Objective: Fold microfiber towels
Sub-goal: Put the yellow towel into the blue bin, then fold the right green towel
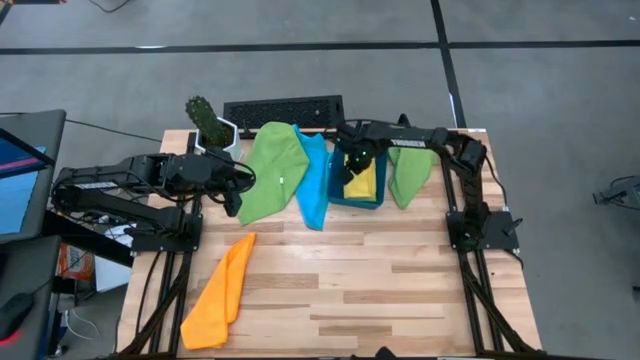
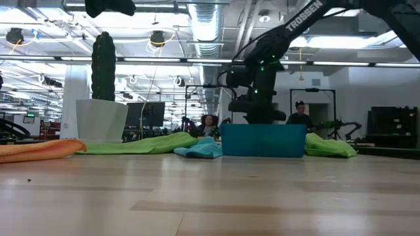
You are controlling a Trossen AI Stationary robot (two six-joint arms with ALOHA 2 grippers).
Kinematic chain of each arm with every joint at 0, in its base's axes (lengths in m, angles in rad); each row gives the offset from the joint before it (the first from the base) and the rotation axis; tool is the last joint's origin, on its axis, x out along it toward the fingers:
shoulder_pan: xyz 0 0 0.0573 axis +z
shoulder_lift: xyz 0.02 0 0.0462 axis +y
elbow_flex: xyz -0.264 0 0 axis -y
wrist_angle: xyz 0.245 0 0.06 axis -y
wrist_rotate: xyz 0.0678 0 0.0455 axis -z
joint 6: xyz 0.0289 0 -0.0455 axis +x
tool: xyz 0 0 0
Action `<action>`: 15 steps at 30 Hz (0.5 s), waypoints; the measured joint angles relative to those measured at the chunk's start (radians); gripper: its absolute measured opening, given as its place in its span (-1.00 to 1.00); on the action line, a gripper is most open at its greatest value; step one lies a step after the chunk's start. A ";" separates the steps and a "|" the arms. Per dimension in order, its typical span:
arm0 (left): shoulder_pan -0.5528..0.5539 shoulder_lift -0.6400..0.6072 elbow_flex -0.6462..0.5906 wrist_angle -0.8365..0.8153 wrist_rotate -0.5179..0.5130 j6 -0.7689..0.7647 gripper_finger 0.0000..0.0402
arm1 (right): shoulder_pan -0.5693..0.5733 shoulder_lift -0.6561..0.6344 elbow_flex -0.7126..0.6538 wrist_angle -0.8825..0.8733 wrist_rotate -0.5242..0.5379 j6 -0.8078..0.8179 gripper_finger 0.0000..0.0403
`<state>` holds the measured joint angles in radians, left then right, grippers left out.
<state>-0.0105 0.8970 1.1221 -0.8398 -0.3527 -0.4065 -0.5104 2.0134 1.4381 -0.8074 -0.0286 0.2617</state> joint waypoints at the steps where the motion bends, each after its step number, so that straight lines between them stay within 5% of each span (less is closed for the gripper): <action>1: 0.000 0.000 0.000 0.000 0.000 0.000 -0.67 | -0.008 -0.008 0.004 -0.009 -0.003 0.000 -0.89; 15: 0.000 0.000 0.000 0.000 -0.027 -0.015 -0.67 | -0.007 -0.232 0.013 -0.140 0.104 -0.045 -0.91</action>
<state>-0.0105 0.8970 1.1221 -0.8402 -0.3801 -0.4211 -0.5176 1.7814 1.4512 -0.9472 0.0751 0.2169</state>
